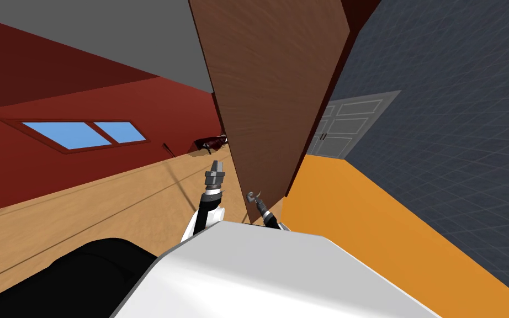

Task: Push the door open

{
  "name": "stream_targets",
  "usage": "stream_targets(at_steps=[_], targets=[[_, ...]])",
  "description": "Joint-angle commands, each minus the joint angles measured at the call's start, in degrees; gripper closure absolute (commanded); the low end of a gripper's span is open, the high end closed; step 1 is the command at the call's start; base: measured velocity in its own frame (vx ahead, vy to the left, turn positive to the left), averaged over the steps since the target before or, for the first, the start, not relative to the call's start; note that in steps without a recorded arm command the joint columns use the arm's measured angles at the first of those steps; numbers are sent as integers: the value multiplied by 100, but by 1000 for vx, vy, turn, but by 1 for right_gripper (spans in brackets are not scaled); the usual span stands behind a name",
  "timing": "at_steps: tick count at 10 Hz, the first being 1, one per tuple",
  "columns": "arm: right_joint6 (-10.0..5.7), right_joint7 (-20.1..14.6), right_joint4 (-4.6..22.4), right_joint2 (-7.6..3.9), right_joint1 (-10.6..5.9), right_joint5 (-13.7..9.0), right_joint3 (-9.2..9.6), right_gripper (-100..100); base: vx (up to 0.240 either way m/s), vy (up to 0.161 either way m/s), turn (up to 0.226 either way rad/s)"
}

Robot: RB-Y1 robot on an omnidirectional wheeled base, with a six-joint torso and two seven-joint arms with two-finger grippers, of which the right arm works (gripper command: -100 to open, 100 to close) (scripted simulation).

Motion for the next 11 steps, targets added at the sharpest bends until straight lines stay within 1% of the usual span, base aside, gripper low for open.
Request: stream_targets(at_steps=[1, 3, 4, 6, 9, 10, 11], targets=[[4, 0, 10, -10, 16, 2, 4, 100, -18, -16, -6], [4, 0, 10, -10, 16, 2, 4, 100, -9, -6, -3], [5, 21, 36, -76, 12, -27, -101, 100, 46, 98, -22], [-3, 45, 57, -131, 2, -61, -224, 100, 93, 164, -54], [-20, 94, 100, -207, -20, -131, -474, 100, 124, 204, -45], [-23, 103, 108, -217, -24, -144, -521, 100, 148, 176, -61], [-30, 123, 126, -234, -33, -171, -621, 100, 131, 158, -46]])
